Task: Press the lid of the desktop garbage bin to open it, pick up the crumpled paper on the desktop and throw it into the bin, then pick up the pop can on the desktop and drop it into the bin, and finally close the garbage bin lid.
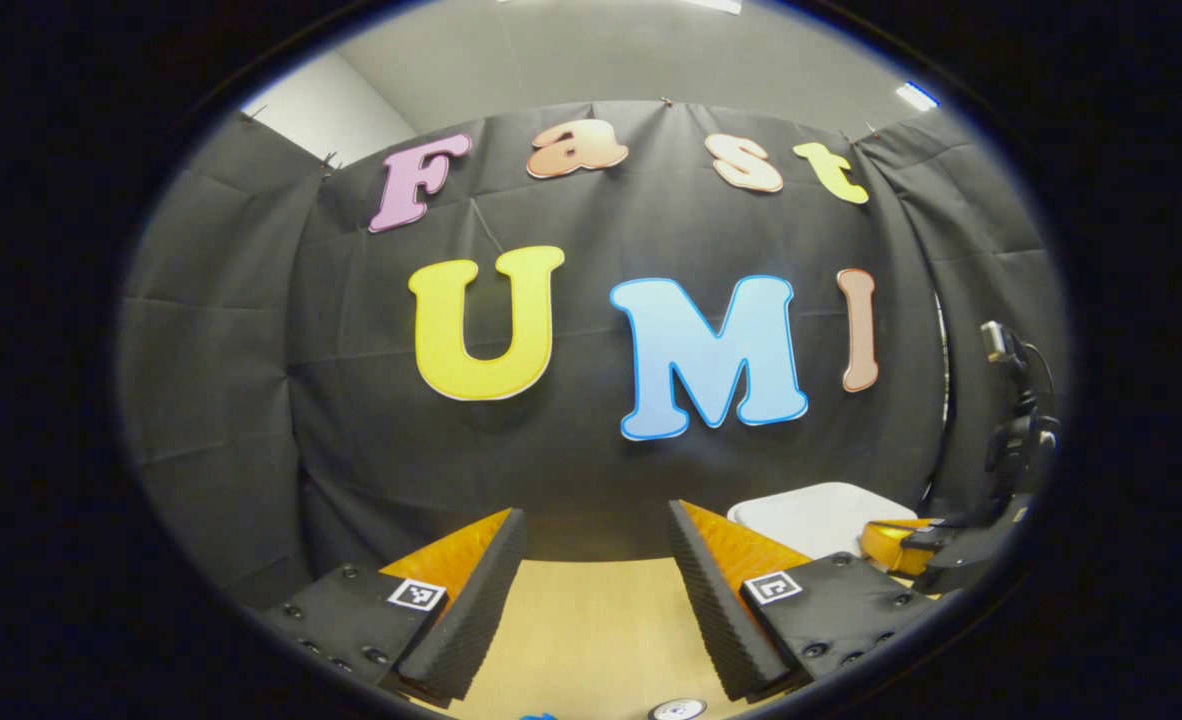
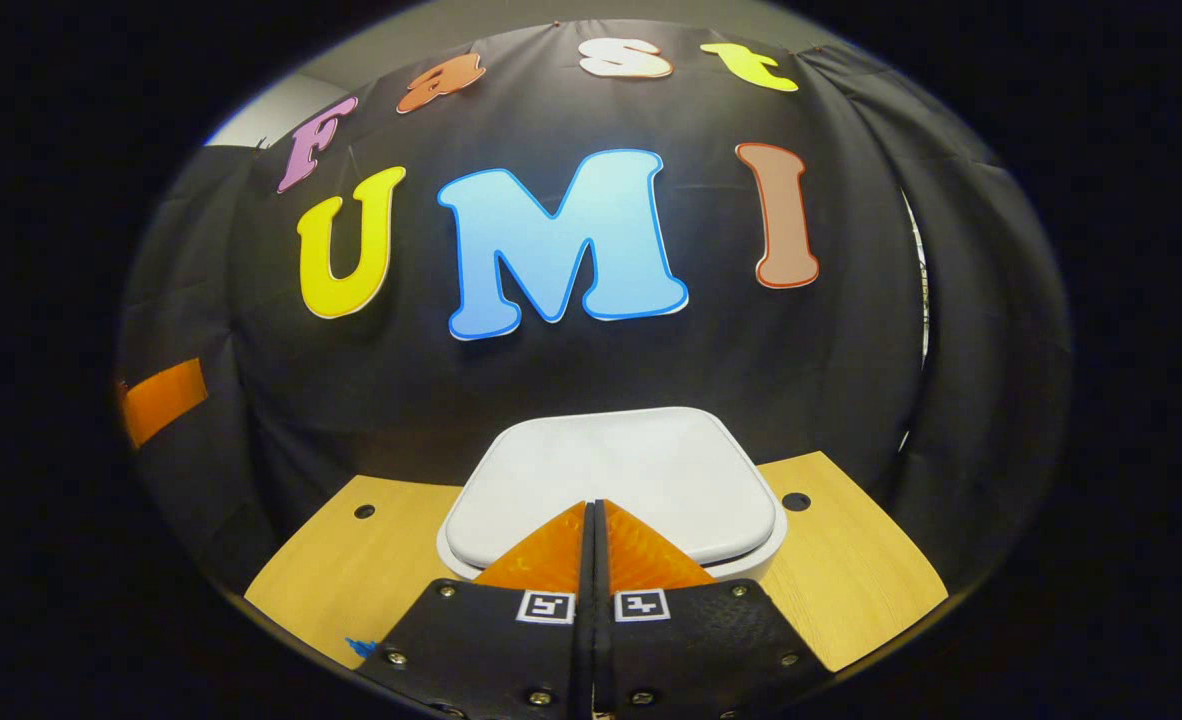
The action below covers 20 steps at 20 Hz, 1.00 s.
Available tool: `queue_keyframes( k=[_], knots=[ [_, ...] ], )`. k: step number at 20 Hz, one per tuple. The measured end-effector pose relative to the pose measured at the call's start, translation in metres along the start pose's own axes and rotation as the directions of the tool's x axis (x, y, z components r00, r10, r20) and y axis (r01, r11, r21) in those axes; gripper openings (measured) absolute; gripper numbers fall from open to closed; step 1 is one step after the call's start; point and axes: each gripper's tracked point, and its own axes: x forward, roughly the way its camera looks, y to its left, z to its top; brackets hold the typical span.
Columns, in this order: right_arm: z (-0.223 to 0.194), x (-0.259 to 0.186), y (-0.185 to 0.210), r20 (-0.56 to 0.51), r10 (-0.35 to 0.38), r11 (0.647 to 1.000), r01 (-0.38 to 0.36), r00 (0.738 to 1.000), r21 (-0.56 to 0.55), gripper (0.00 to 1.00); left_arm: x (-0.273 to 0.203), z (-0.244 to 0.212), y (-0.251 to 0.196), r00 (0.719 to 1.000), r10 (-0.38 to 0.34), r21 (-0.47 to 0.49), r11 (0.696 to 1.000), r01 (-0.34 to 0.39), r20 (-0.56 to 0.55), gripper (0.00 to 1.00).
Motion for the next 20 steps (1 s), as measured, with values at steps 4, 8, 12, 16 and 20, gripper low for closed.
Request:
queue_keyframes(
  k=[4, 8, 12, 16, 20],
  knots=[
    [0.027, -0.011, 0.002, 0.06, -0.001, 1.0, 0.002, 0.998, -0.014, 0.0, -0.001, 0.001, -0.002, 1.0, -0.007, 0.0, 1.0, 0.007, 0.004, 0.93],
    [0.052, -0.019, 0.007, 0.114, 0.011, 1.0, -0.009, 0.993, -0.018, 0.0, -0.002, -0.001, 0.0, 1.0, -0.008, -0.007, 1.0, 0.008, 0.001, 0.93],
    [0.054, -0.023, 0.012, 0.114, 0.02, 1.0, -0.018, 0.993, -0.017, 0.0, -0.003, 0.0, 0.002, 1.0, -0.004, -0.004, 1.0, 0.004, 0.003, 0.95],
    [0.054, -0.027, 0.019, 0.116, 0.035, 0.999, -0.032, 0.993, -0.024, 0.0, -0.004, -0.002, 0.003, 1.0, 0.0, -0.004, 1.0, 0.0, 0.001, 0.96],
    [0.056, -0.03, 0.023, 0.119, 0.047, 0.999, -0.045, 0.992, -0.023, 0.0, 0.0, -0.01, 0.009, 1.0, 0.012, 0.002, 1.0, -0.012, -0.014, 0.96]
  ],
)
